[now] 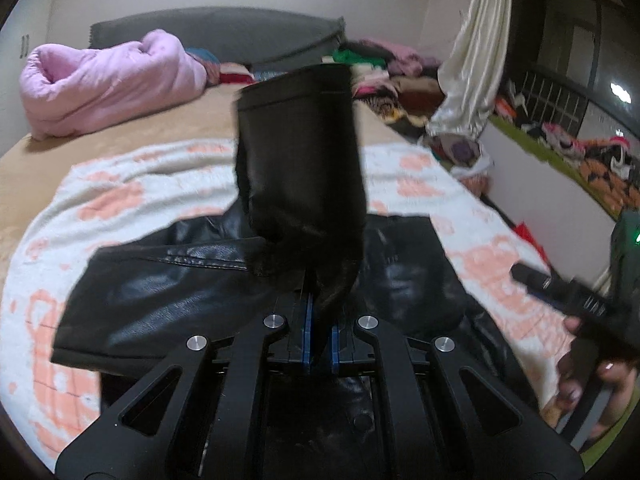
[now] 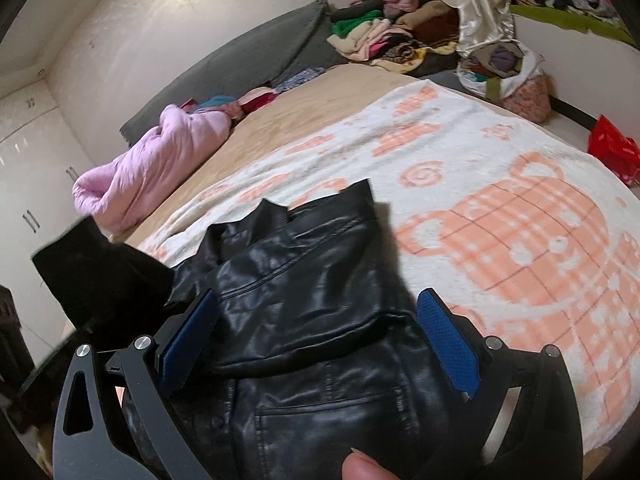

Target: Fold large clothes

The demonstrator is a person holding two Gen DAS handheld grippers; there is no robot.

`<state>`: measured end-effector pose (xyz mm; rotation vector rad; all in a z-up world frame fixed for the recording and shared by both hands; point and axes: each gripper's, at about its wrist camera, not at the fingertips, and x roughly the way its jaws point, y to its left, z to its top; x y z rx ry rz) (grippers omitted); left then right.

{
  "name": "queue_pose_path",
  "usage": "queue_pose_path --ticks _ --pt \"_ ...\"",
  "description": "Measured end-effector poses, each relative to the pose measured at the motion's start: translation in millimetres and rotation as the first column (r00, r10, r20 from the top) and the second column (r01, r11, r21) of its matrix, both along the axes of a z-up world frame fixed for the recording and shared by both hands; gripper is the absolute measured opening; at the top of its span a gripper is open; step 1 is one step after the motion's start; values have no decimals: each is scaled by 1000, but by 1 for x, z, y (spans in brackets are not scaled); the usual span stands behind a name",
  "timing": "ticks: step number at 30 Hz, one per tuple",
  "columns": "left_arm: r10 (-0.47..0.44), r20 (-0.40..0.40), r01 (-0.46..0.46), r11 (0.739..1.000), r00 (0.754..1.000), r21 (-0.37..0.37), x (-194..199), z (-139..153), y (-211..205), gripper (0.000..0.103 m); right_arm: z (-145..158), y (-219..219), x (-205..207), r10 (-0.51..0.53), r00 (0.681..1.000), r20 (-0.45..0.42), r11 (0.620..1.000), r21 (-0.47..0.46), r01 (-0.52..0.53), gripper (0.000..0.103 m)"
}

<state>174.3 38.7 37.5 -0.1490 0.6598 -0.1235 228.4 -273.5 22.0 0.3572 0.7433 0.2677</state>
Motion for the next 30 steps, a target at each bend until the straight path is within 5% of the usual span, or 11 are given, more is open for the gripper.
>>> queue_pose_path --ticks 15,16,19,25,27,30 --pt "-56 -160 78 989 985 130 9 -66 -33 9 -11 -10 9 7 999 -50 998 57 -4 99" --pt "-64 -166 87 987 984 133 9 -69 -35 12 -13 -7 10 23 998 -62 997 69 -18 99" --pt "-80 -177 106 983 981 147 6 -74 -36 53 -22 7 17 94 989 -111 990 119 -80 99" --pt "-122 -191 152 977 974 152 -8 -68 -34 73 -41 42 31 211 957 -198 966 193 -173 97" --pt "-155 -183 182 973 971 141 -17 -63 -33 87 -46 50 34 245 946 -213 956 218 -198 90" --pt "-193 -165 210 974 967 87 -29 -51 -23 90 -57 60 39 278 927 -252 942 262 -211 81"
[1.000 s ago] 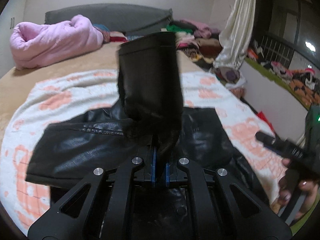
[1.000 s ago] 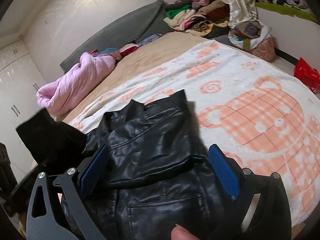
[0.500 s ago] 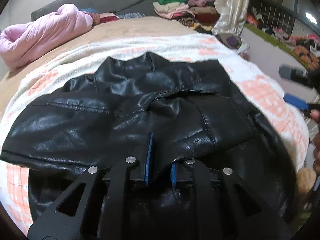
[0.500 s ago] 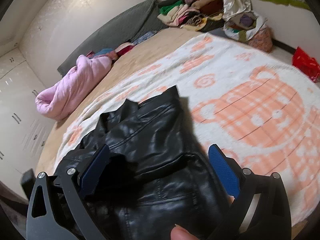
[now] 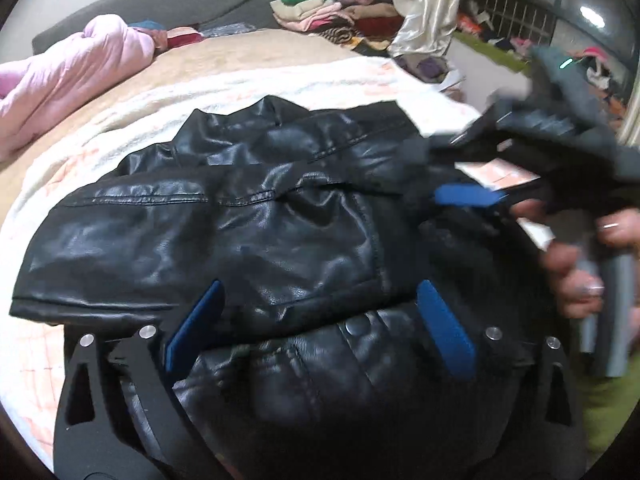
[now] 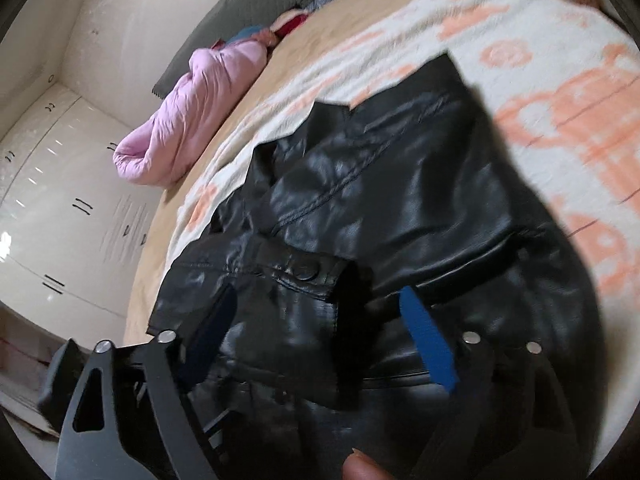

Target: Fold large clothes

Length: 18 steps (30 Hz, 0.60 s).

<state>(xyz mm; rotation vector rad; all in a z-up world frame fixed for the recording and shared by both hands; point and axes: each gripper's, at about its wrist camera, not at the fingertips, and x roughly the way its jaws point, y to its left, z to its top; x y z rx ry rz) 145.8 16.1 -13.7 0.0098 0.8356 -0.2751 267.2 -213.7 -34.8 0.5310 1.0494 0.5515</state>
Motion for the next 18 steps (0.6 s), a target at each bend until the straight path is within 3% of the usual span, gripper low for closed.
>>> queue_pose_path --ticks 3,6,9,11,15,17,18 --pt "33 8 -32 998 999 -61 0 16 25 91 -5 7 3 4 1000 -21 1000 3 -4 78" --pt "135 15 -132 985 991 -110 15 37 67 92 -9 16 8 11 999 -36 1000 -12 -11 76" --pt "288 68 -278 952 955 -127 33 59 122 93 -9 23 16 7 1000 -30 1000 -26 -8 68" --pt "366 105 -349 925 925 -147 37 66 153 93 -9 31 19 5 1000 -27 999 -52 -6 47" --pt "499 94 -463 848 861 -257 31 59 214 93 6 45 18 21 998 64 993 -117 -14 42" --pt "538 86 -499 822 839 -273 29 54 231 93 21 55 17 51 989 136 985 -170 -27 35" --pt "563 83 -525 807 822 -271 29 51 240 93 34 59 16 68 980 187 981 -189 -32 10"
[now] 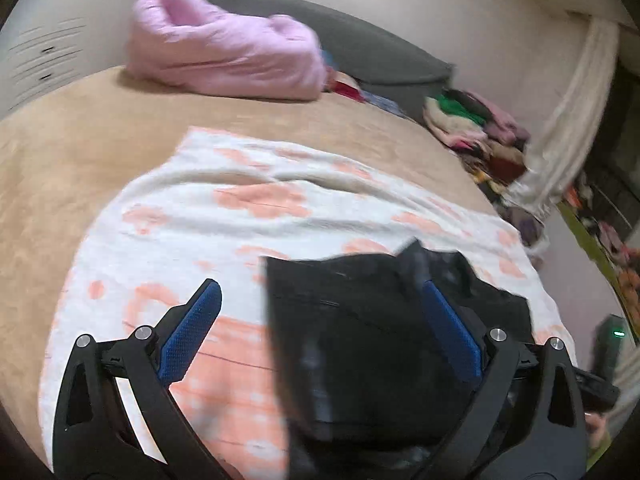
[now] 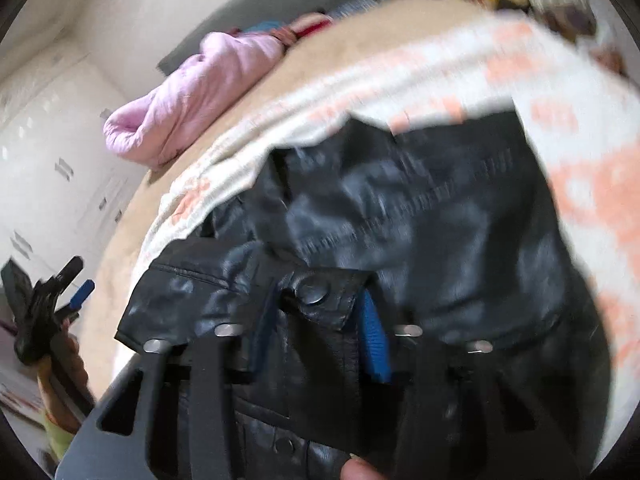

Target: Fold large clothes

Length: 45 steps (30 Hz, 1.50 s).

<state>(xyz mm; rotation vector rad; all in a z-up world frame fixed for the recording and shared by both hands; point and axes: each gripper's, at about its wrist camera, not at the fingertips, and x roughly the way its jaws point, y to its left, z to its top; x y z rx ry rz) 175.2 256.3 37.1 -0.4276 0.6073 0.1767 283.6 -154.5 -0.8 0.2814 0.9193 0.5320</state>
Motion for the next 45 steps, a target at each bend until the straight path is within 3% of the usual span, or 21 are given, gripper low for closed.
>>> queue_pose_path --ticks 2,6,12,15,17,20,23,29,33,36,41,45 --pt "21 -3 -21 1000 1000 -15 1 -4 8 93 27 8 0 53 995 81 999 -9 -53 6" --pt "-4 -14 3 999 1000 -48 7 -12 5 93 72 20 -6 118 961 251 988 -127 -89 5" --pt "-107 -41 106 994 993 -35 26 -24 -22 93 99 14 -3 136 919 369 973 -226 -53 5" --pt "-159 -71 158 987 985 -16 36 -34 -40 84 89 3 6 105 930 352 970 -241 -18 5" --pt "-184 -90 185 983 979 -3 41 -41 -50 65 80 -2 10 85 938 337 972 -235 -3 5" --pt "-229 -132 231 973 964 -1 48 -53 -63 46 70 -11 14 55 946 318 976 -217 16 5" --pt "-251 -214 259 966 944 8 56 -71 -74 38 64 -20 18 19 953 301 978 -202 45 5" --pt "-266 -288 290 956 920 43 61 -92 -85 38 57 -35 24 -25 960 279 981 -180 77 5" --pt "-268 -297 289 957 916 27 62 -99 -82 38 56 -40 25 -81 953 293 965 -217 148 0" --pt "-271 -293 290 957 917 23 61 -99 -83 38 57 -53 28 -119 951 286 965 -190 178 0" --pt "-271 -296 292 956 916 30 61 -98 -84 38 52 -39 25 -56 960 274 963 -238 124 1" --pt "-272 -296 293 956 916 28 61 -98 -85 38 40 -11 27 9 970 242 961 -271 59 15"
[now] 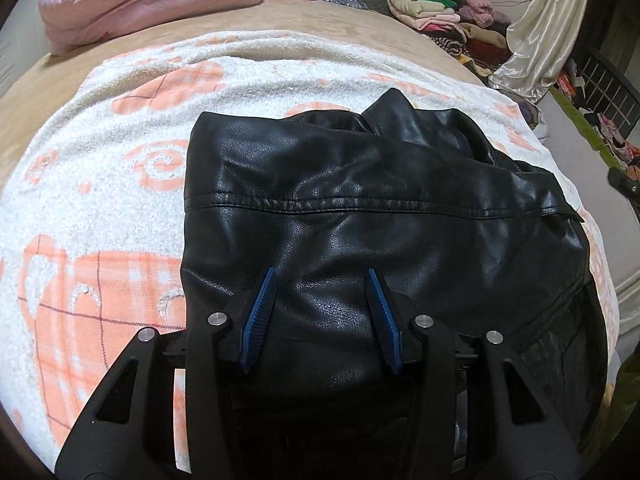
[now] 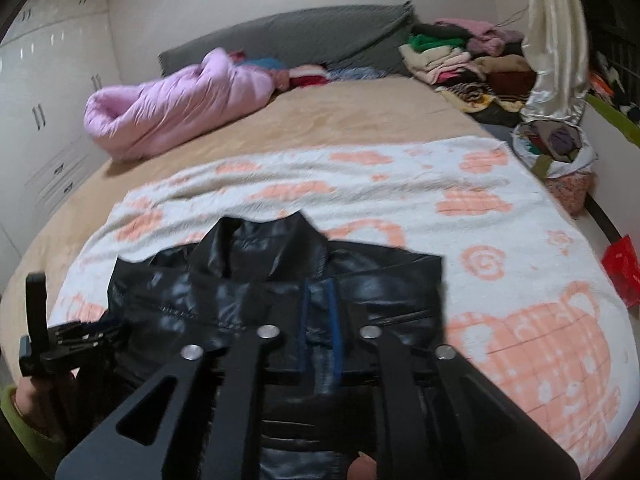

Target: Fold large clothes

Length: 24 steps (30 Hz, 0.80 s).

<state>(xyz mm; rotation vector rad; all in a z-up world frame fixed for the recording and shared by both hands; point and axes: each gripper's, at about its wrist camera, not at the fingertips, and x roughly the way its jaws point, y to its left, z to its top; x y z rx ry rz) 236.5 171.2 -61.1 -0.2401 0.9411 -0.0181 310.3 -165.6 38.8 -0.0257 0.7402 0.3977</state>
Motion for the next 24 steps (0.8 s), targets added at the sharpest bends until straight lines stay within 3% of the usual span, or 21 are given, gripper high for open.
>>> queue_pose_path --ticks 8,13,15,16,19,24 --pt "1 -3 -1 1000 1000 -1 -1 0 0 38 -34 58 11 69 994 -81 996 -57 -74 32" --pt "0 -5 0 1000 1000 -2 0 1 0 38 -45 77 17 82 992 -100 994 -59 -88 35" --pt "0 -7 0 1000 1000 -1 -1 1 0 38 -52 83 21 77 992 -99 991 -100 -87 41" --pt "0 -8 0 1000 1000 1 -1 1 -1 38 -57 84 24 61 992 -107 988 -134 -75 49" --pt "-3 -8 3 1000 1000 7 -1 2 -2 38 -83 79 39 2 982 -187 979 -201 -40 50" --pt "-9 -8 9 1000 1000 2 -1 3 -2 38 -108 67 47 -13 971 -240 989 -146 -22 49"
